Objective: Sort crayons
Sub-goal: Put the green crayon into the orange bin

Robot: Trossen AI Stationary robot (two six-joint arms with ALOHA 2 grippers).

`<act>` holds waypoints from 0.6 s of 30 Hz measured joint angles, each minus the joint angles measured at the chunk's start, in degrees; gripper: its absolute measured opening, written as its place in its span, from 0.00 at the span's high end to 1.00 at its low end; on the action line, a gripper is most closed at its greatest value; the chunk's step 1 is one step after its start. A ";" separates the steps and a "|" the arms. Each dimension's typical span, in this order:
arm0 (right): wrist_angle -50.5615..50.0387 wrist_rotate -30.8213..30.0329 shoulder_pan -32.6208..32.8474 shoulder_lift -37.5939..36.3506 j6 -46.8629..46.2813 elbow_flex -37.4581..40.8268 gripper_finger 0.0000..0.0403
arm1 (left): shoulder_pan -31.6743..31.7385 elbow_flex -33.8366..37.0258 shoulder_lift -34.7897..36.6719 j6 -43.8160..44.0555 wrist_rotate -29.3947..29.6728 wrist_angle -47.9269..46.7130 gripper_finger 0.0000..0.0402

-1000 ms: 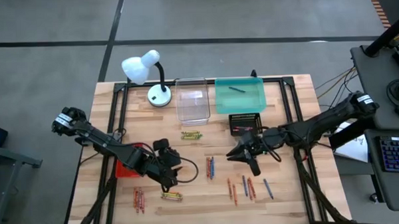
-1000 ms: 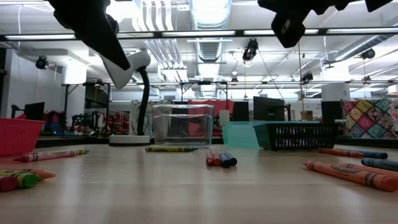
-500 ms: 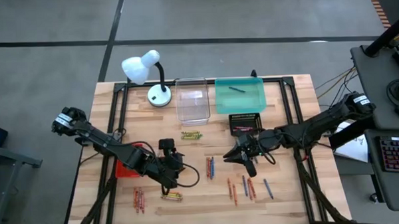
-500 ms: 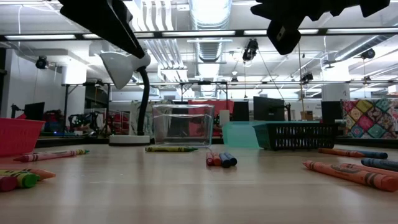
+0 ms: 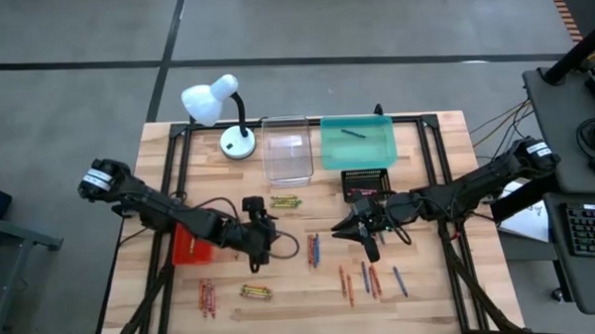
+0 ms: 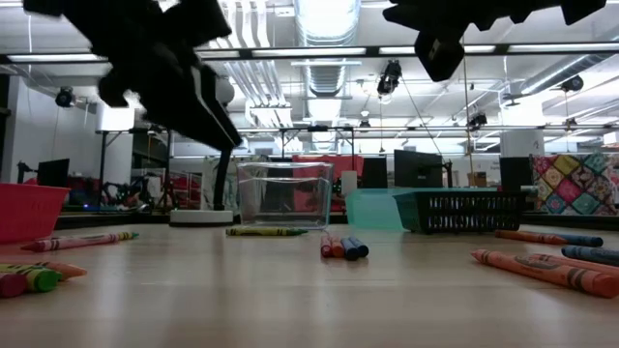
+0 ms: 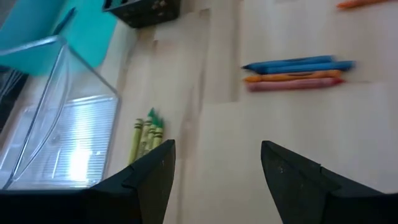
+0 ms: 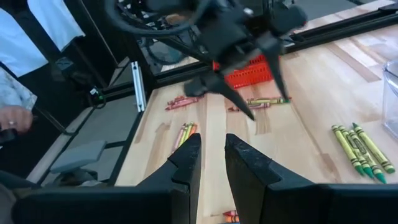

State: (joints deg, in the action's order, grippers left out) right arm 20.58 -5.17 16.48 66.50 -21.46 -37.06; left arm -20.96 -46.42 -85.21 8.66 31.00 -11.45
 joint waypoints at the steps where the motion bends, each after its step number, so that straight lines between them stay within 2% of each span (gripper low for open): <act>1: 0.24 -0.02 0.00 0.00 0.61 0.00 0.84 | 0.92 1.45 0.00 -0.80 -0.01 2.50 0.46; 9: 1.65 -2.41 -0.02 -0.04 6.70 -2.11 0.84 | 7.40 10.40 0.00 -5.66 -0.40 18.32 0.50; 15: 0.79 -2.44 -0.02 0.00 12.26 -4.65 0.84 | 10.03 14.08 0.00 -6.56 -0.61 22.36 0.52; 18: 0.79 -2.46 -0.02 0.00 15.07 -5.06 0.84 | 10.62 15.39 0.00 -6.55 -2.51 24.50 0.52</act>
State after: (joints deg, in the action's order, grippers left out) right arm 21.38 -7.63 16.47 66.50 -6.39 -42.11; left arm -10.34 -31.03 -85.21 2.11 28.50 13.06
